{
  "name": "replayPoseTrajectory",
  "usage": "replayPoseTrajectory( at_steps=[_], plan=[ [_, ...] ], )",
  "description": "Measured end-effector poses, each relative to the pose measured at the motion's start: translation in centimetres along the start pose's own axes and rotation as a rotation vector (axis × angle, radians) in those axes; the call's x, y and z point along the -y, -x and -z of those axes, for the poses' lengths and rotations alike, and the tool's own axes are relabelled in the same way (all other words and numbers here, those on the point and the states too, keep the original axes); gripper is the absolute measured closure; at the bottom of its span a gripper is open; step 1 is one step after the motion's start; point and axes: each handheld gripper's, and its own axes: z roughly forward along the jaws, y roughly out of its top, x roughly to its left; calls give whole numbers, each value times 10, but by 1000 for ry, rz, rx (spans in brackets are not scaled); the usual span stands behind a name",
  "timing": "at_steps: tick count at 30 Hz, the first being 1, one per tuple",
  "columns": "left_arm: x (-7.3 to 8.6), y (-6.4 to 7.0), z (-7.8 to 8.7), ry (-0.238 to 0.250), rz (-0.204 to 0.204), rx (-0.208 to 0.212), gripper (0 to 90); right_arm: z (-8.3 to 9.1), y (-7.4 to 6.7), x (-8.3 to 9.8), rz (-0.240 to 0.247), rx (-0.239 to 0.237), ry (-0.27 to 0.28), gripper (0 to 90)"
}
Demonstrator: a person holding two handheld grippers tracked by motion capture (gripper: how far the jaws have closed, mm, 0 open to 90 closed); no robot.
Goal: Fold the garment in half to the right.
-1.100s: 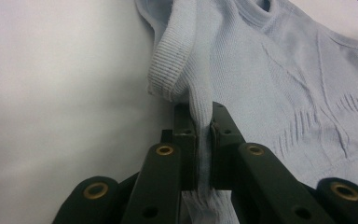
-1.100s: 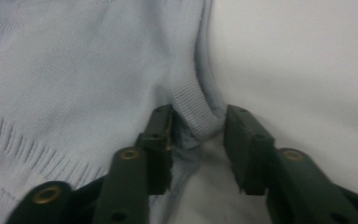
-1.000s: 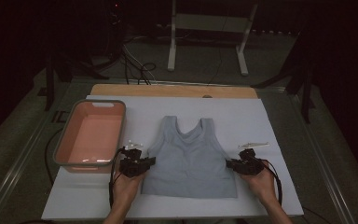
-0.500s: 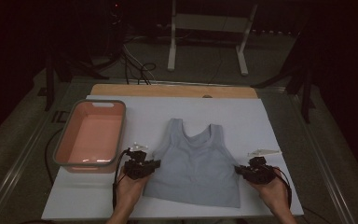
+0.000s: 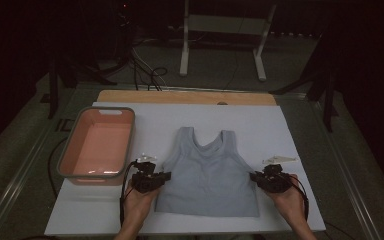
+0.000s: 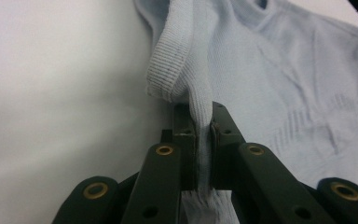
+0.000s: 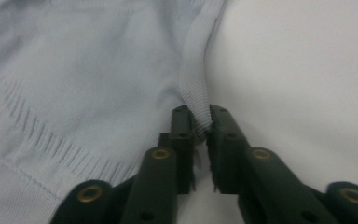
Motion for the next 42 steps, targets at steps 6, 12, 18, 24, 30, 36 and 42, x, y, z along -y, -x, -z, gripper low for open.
replayPoseTrajectory(
  at_steps=[6,12,18,24,30,36,42],
  plan=[
    [-5,8,4,14,-14,17,848,10,3,-1,-24,-11,66,476],
    [-9,12,6,30,-22,37,848,12,3,-3,-21,5,101,357],
    [-14,20,9,41,-49,56,847,12,8,-2,-25,35,109,362],
    [-20,27,8,44,-74,73,846,6,14,-2,-21,71,84,408],
    [-25,34,7,47,-89,84,846,-5,18,-1,-7,105,45,423],
    [-30,42,5,52,-109,103,846,-9,23,0,-14,115,23,409],
    [-35,52,0,56,-128,127,845,-2,22,-1,-25,91,58,339]
  ],
)
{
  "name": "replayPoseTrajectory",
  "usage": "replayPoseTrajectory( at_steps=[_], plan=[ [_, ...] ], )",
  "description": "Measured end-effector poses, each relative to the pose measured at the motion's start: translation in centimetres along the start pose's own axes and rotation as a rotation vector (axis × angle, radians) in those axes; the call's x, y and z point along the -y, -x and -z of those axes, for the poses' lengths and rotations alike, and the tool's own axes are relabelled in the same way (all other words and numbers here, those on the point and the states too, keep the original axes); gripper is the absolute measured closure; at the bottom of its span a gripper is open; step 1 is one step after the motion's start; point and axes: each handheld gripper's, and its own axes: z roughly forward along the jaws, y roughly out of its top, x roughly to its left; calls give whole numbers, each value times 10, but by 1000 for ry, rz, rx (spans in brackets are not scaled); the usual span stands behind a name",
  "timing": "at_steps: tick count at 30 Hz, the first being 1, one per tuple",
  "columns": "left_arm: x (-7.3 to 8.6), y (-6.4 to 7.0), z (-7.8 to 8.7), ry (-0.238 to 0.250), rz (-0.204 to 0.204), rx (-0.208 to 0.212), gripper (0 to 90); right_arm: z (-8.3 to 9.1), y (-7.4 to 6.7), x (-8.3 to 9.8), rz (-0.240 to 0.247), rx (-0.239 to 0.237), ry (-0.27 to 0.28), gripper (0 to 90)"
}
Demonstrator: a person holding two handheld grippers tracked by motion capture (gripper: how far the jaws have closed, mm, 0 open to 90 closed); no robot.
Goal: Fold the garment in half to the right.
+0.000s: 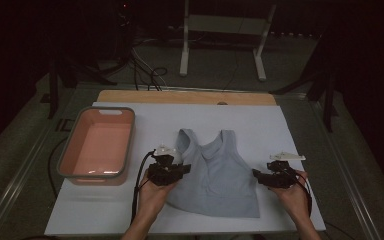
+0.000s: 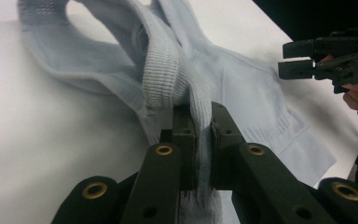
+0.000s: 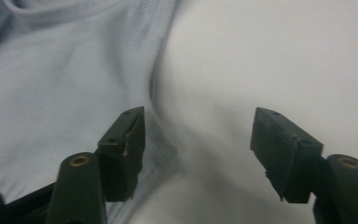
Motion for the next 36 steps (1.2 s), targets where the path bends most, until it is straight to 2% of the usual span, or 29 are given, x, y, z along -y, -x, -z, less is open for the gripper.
replayPoseTrajectory(
  at_steps=[6,17,28,36],
  plan=[
    [-7,9,-8,2,-20,24,845,5,-4,0,4,-14,27,276],
    [-14,23,-23,-8,-50,59,844,13,-5,0,-6,-60,81,232],
    [-18,34,-37,-13,-70,87,841,18,-2,1,-25,-67,124,200],
    [-20,38,-44,-17,-78,96,842,20,-2,1,-13,-63,138,194]
  ],
)
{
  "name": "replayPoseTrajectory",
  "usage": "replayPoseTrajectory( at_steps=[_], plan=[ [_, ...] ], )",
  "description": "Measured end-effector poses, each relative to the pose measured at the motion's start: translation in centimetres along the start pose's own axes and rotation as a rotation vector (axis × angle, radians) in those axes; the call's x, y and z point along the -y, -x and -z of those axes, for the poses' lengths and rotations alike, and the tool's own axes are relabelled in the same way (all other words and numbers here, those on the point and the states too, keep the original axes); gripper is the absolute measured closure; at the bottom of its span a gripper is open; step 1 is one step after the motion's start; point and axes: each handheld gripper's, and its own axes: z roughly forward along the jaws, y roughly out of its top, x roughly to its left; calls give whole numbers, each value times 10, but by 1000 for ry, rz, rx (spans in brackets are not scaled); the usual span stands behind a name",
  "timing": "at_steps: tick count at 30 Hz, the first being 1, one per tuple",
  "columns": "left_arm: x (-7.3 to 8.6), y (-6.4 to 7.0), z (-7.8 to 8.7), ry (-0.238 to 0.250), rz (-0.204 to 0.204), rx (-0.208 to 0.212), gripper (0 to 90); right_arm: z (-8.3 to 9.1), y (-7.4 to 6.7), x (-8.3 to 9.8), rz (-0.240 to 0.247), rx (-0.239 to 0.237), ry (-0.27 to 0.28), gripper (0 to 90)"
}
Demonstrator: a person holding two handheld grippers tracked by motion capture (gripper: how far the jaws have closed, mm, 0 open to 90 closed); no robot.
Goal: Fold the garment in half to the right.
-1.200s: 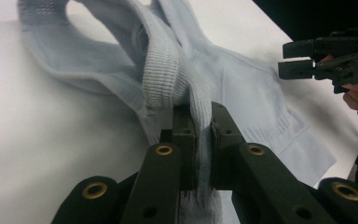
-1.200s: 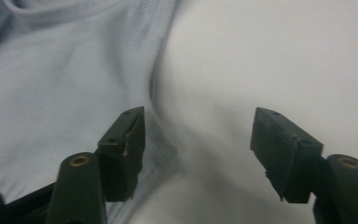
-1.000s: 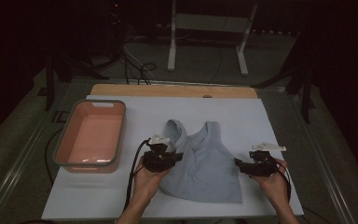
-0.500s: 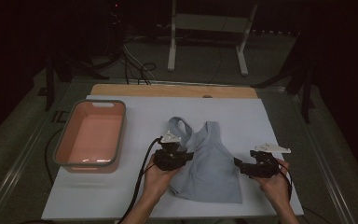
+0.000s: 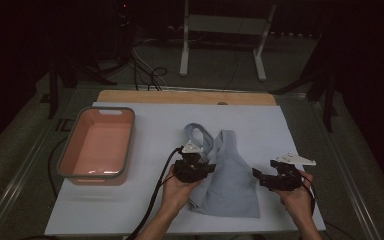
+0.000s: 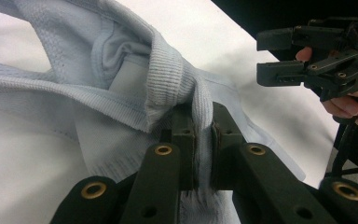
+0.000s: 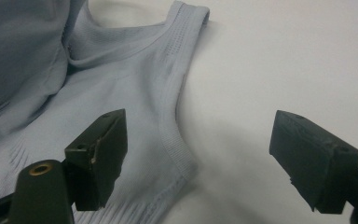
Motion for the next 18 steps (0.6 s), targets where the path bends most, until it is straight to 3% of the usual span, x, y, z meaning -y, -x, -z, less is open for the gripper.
replayPoseTrajectory(
  at_steps=[18],
  plan=[
    [-9,22,-31,-28,-44,55,841,3,-1,0,-3,6,59,174]
  ],
)
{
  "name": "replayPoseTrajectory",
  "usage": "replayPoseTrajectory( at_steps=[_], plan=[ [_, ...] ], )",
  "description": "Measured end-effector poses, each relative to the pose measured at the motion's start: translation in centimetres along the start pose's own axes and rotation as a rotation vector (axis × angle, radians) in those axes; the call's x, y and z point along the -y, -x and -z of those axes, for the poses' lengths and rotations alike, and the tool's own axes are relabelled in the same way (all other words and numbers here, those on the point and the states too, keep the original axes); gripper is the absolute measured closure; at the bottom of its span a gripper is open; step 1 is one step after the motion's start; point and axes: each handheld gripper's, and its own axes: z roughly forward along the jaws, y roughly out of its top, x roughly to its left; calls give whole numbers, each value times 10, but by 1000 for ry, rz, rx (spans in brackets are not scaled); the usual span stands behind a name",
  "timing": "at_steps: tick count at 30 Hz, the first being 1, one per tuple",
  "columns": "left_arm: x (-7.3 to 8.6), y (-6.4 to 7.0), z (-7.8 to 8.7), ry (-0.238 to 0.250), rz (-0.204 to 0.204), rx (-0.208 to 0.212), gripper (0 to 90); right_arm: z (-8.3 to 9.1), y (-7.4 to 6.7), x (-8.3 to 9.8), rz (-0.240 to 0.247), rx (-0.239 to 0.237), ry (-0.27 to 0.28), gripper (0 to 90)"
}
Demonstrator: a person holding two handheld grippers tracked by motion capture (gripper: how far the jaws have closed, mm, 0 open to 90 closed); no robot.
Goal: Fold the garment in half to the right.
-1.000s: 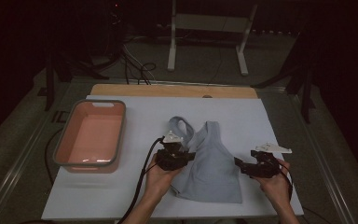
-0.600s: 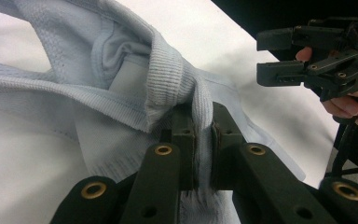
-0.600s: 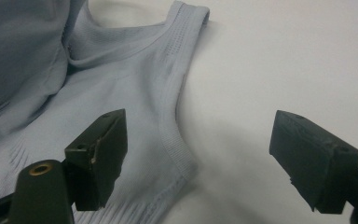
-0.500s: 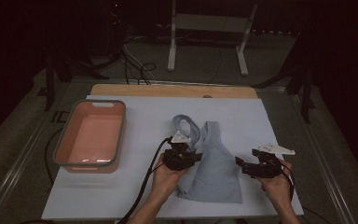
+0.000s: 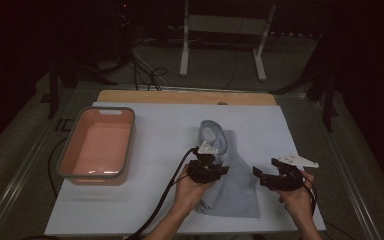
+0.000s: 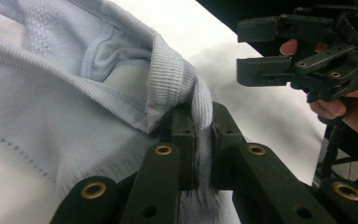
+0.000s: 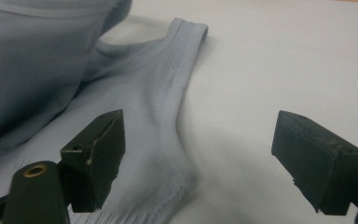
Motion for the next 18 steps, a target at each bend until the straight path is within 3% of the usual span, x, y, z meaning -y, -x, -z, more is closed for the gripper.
replayPoseTrajectory(
  at_steps=[5,10,18],
  plan=[
    [0,3,-12,-7,-6,36,806,-1,0,0,-17,-6,17,164],
    [0,0,-10,22,3,59,546,-2,-2,0,-18,-17,13,168],
    [1,-15,9,67,28,-4,323,-7,-10,-3,4,-54,17,169]
  ],
)
